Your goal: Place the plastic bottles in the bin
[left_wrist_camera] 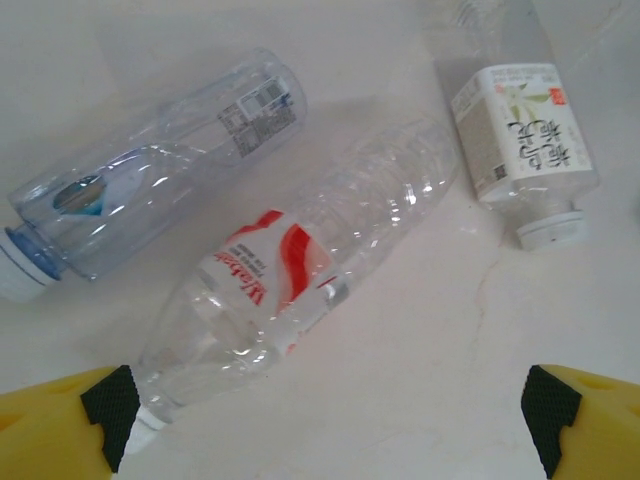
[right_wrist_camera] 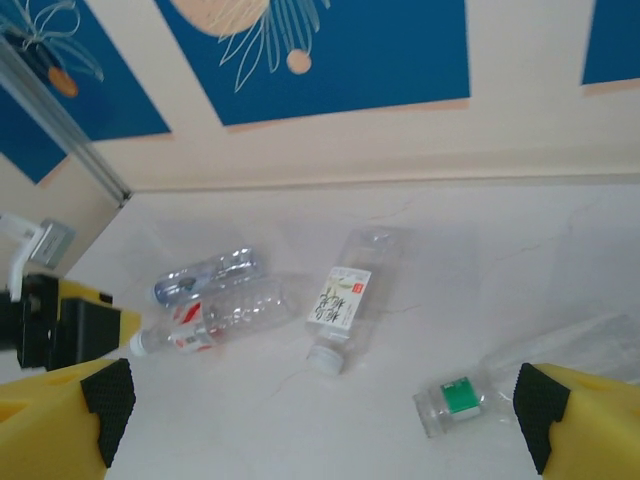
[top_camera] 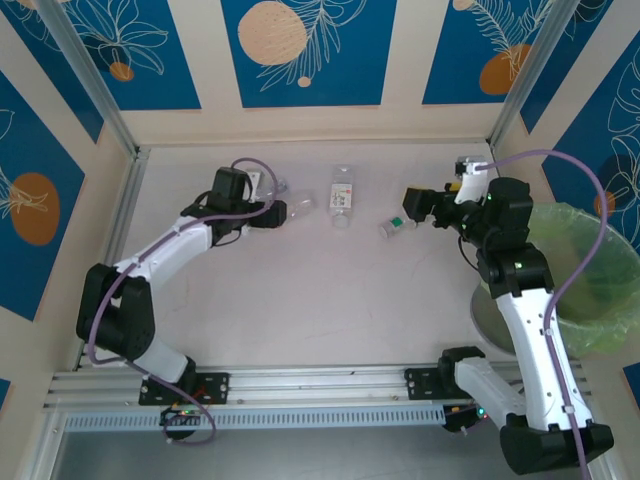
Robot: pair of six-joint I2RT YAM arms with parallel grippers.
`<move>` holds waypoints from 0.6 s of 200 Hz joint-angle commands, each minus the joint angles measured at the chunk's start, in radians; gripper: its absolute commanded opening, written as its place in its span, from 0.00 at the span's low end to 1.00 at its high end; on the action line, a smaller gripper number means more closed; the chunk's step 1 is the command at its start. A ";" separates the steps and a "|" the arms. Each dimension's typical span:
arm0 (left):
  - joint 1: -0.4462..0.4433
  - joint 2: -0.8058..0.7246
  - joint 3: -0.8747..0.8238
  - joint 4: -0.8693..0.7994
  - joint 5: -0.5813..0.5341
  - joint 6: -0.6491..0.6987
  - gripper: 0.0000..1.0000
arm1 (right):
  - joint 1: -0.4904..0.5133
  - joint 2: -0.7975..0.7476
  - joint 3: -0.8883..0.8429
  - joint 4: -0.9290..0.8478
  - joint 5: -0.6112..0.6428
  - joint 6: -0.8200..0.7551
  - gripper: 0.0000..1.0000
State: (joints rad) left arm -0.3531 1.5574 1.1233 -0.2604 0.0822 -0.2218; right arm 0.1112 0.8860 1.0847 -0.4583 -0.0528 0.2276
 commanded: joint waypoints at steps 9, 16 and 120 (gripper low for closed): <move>0.072 0.053 0.046 -0.153 0.171 0.162 1.00 | 0.045 0.027 -0.009 0.017 0.007 -0.069 0.99; 0.089 0.058 0.056 -0.181 0.232 0.178 1.00 | 0.051 0.028 -0.008 0.009 -0.006 -0.080 0.99; 0.131 0.133 0.011 -0.223 0.080 0.558 1.00 | 0.068 -0.040 -0.136 0.139 -0.014 -0.109 1.00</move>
State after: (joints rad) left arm -0.2352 1.6470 1.1107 -0.4351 0.1612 0.1917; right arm 0.1722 0.8536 0.9592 -0.3851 -0.0822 0.1432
